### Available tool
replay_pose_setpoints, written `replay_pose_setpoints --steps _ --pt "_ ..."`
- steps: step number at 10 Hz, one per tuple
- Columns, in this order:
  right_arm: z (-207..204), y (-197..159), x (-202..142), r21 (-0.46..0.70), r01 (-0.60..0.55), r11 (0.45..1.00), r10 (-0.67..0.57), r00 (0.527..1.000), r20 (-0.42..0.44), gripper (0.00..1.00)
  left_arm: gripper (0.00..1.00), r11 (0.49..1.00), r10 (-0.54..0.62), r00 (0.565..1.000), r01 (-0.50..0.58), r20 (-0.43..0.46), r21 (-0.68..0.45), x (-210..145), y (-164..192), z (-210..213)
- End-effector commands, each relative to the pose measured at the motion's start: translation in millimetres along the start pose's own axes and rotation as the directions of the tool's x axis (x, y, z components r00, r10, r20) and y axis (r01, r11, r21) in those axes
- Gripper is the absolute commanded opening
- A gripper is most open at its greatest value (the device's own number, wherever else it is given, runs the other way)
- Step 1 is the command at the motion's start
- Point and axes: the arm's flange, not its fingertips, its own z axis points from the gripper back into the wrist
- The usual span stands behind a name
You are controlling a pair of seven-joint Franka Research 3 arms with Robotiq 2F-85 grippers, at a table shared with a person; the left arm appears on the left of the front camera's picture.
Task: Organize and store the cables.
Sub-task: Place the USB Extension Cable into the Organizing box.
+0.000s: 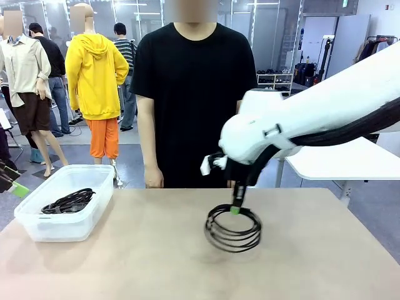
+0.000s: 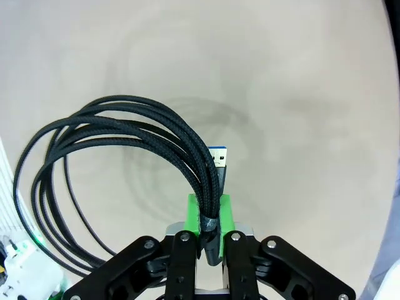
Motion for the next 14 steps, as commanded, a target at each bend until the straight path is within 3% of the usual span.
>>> replay_pose_setpoints --steps 1,4,8,9,10,11,12,13,14 --pt "-20.2 -8.5 32.8 -0.039 -0.012 0.999 0.012 1.000 0.003 0.00 1.00 1.000 0.022 1.000 -0.022 0.002 0.000 3.1 0.7 0.6" --pt "-57.7 1.5 60.1 -0.032 -0.041 0.999 0.040 0.999 -0.005 0.00 1.00 1.000 0.022 1.000 -0.022 0.002 0.000 3.1 0.7 0.6" --pt "-73.5 1.9 62.9 -0.016 -0.033 0.999 0.033 0.999 -0.003 0.00 1.00 1.000 0.022 1.000 -0.022 0.002 0.000 3.1 0.7 0.6" --pt "-72.6 1.5 62.2 -0.013 -0.037 0.999 0.037 0.999 0.001 0.36 1.00 1.000 0.000 1.000 0.000 0.000 0.000 0.0 0.0 0.0" --pt "-67.7 0.7 58.2 -0.023 -0.031 0.999 0.031 0.999 0.010 0.46 1.00 0.999 -0.045 0.999 0.045 0.008 0.008 -65.0 -2.5 92.5" --pt "-61.8 0.6 54.2 -0.021 -0.021 1.000 0.022 0.999 0.023 0.68 1.00 0.995 -0.099 0.995 0.099 -0.002 -0.006 -58.2 -7.0 90.8" --pt "-54.3 0.2 47.5 -0.032 -0.022 0.999 0.023 0.999 0.043 0.78 1.00 0.991 -0.129 0.992 0.129 -0.003 -0.019 -50.2 -5.1 89.7" --pt "-45.8 -0.8 38.0 -0.028 -0.011 1.000 0.013 0.998 0.064 1.00 1.00 0.986 -0.164 0.986 0.164 -0.002 -0.033 -42.4 -3.0 88.5" --pt "-34.9 -2.1 21.4 -0.032 0.001 0.999 0.001 0.996 0.091 1.00 1.00 0.979 -0.202 0.979 0.200 -0.027 -0.042 -32.4 -3.7 83.2"
